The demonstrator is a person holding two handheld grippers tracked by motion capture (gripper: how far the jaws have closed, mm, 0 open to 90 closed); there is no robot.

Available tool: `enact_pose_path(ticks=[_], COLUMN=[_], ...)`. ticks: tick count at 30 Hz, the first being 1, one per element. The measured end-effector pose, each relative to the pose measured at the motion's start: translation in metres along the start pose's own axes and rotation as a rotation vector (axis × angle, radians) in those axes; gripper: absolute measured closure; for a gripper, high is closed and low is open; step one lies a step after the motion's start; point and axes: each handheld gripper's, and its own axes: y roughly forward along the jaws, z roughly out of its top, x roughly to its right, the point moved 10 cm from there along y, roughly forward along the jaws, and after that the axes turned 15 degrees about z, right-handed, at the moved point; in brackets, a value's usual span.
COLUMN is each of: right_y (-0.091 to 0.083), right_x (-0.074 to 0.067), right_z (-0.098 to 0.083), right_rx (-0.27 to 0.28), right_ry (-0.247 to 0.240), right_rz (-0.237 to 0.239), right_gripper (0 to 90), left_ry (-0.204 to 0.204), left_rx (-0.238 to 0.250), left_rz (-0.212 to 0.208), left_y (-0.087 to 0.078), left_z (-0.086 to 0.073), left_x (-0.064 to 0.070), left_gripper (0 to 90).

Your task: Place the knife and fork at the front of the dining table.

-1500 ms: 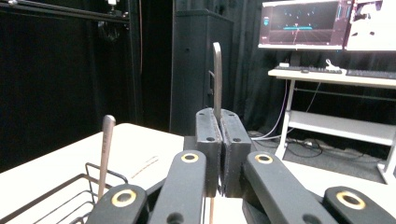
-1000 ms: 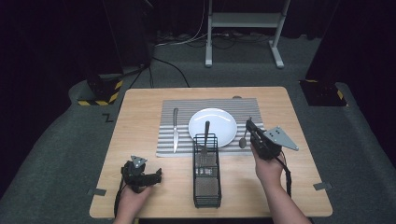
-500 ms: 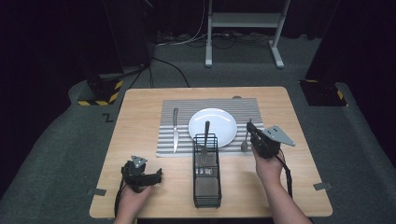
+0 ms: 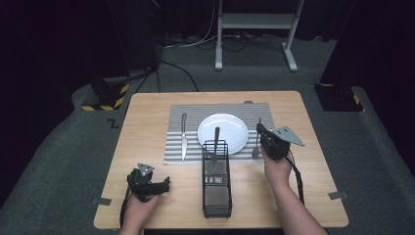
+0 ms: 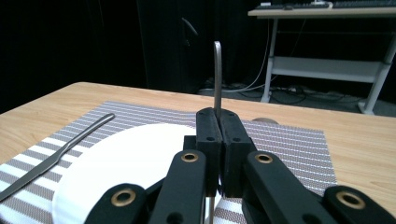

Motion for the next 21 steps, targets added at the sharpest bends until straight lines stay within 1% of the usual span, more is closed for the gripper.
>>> enact_pose_path(ticks=[10, 14, 21], right_y=[0.024, 0.033, 0.049], right_x=[0.008, 0.012, 0.023], right_z=[-0.001, -0.003, -0.008], right_rx=[-0.028, -0.039, -0.046], right_ry=[0.036, 0.042, 0.086], right_rz=[-0.009, -0.008, -0.010], right_gripper=[88.5, 88.5, 88.4], left_ry=[0.000, 0.000, 0.003], left_rx=[0.000, 0.000, 0.005], left_rz=[0.000, 0.000, -0.010], left_y=[0.000, 0.000, -0.002], left_z=[0.000, 0.000, -0.002], left_x=[0.000, 0.000, 0.000], left_gripper=[0.5, 0.5, 0.6])
